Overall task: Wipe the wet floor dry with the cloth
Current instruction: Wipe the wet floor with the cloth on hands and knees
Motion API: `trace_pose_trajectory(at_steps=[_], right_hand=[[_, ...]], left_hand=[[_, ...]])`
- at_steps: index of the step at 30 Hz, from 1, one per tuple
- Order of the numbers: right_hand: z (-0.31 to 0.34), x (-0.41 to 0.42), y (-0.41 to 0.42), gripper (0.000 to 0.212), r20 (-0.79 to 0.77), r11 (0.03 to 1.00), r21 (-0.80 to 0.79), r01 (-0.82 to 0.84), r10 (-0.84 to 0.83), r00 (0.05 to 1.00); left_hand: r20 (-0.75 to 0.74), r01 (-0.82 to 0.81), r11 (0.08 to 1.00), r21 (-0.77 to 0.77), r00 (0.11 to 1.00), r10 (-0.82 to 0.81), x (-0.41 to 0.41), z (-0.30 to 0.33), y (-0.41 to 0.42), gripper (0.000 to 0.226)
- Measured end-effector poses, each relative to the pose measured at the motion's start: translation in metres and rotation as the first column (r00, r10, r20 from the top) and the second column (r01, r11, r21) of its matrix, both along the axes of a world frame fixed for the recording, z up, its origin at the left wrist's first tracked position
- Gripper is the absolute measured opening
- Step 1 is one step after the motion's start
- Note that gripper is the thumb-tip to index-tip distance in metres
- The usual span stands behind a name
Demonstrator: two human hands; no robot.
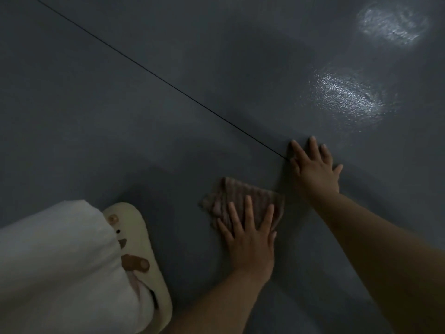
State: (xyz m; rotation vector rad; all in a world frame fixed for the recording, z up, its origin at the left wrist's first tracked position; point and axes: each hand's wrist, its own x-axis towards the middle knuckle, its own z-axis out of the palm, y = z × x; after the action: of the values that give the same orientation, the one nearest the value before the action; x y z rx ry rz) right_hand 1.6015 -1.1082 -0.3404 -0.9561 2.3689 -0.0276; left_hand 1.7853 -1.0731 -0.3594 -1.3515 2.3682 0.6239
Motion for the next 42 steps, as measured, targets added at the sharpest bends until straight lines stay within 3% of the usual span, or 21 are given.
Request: trace_pose_trajectory(at_steps=[3,5,7,10,13,16,19,21,22,23,25,26,29,33,37,42], right_hand=[[-0.001,0.001,0.000,0.049,0.006,1.000,-0.006,0.001,-0.001,1.000],[-0.001,0.001,0.001,0.049,0.000,1.000,-0.007,-0.003,0.003,1.000],[-0.001,0.001,0.002,0.049,-0.005,1.000,-0.009,-0.006,0.006,1.000],[0.001,0.000,0.004,0.049,-0.010,1.000,-0.011,-0.015,0.015,1.000],[0.003,-0.001,0.009,0.048,-0.010,1.000,-0.008,-0.031,0.030,0.999],[0.005,-0.001,0.014,0.047,-0.010,1.000,-0.021,-0.019,0.018,1.000],[0.006,-0.002,0.023,0.045,-0.029,0.998,-0.060,0.036,-0.038,0.999],[0.007,-0.004,0.032,0.043,-0.057,0.995,-0.083,0.055,-0.060,0.997],[0.008,-0.005,0.038,0.042,-0.069,0.994,-0.093,0.064,-0.071,0.995],[0.008,-0.007,0.044,0.042,-0.078,0.991,-0.106,0.082,-0.090,0.993],[0.009,-0.010,0.059,0.043,-0.098,0.975,-0.164,0.149,-0.167,0.981],[0.009,-0.011,0.066,0.043,-0.106,0.957,-0.210,0.199,-0.225,0.969],[0.006,-0.003,0.089,0.040,-0.127,0.871,-0.344,0.352,-0.414,0.901],[-0.006,0.046,0.116,0.035,-0.201,0.849,-0.416,0.326,-0.435,0.878],[-0.028,0.115,0.128,0.050,-0.219,0.942,-0.242,0.232,-0.286,0.933],[-0.029,0.114,0.112,0.070,-0.166,0.975,-0.093,0.204,-0.217,0.962]], left_hand=[[-0.010,0.344,0.930,-0.129,0.938,-0.348,0.002,-0.008,-0.042,0.056],[0.006,0.441,0.887,-0.140,0.896,-0.445,-0.002,-0.010,-0.082,0.057],[0.064,0.308,0.942,-0.131,0.951,-0.301,-0.005,-0.008,-0.119,0.060],[0.076,-0.107,0.987,-0.119,0.990,0.117,0.007,-0.005,-0.153,0.056],[0.059,-0.492,0.861,-0.132,0.863,0.502,0.023,-0.003,-0.153,0.054],[0.078,-0.613,0.784,-0.101,0.780,0.620,0.020,0.001,-0.111,0.054],[0.054,-0.443,0.893,-0.077,0.893,0.447,0.000,0.005,-0.037,0.051],[0.008,-0.135,0.991,-0.020,0.991,0.135,-0.014,0.006,0.010,0.053],[-0.006,0.058,0.997,0.056,0.998,-0.058,-0.020,0.012,0.029,0.054],[-0.013,0.273,0.956,0.108,0.962,-0.273,-0.025,0.014,0.044,0.053],[-0.028,0.662,0.738,0.132,0.746,-0.665,-0.034,0.017,0.053,0.049],[-0.057,0.732,0.663,0.158,0.677,-0.734,-0.038,0.017,0.047,0.050],[-0.244,0.750,0.660,0.034,0.647,-0.722,-0.038,0.015,0.016,0.045],[-0.436,0.573,0.820,-0.009,0.735,-0.519,-0.023,0.005,-0.023,0.041],[-0.349,0.342,0.939,-0.031,0.877,-0.330,-0.019,0.010,-0.047,0.046],[-0.093,0.324,0.946,0.001,0.942,-0.323,-0.014,0.027,-0.053,0.074]])
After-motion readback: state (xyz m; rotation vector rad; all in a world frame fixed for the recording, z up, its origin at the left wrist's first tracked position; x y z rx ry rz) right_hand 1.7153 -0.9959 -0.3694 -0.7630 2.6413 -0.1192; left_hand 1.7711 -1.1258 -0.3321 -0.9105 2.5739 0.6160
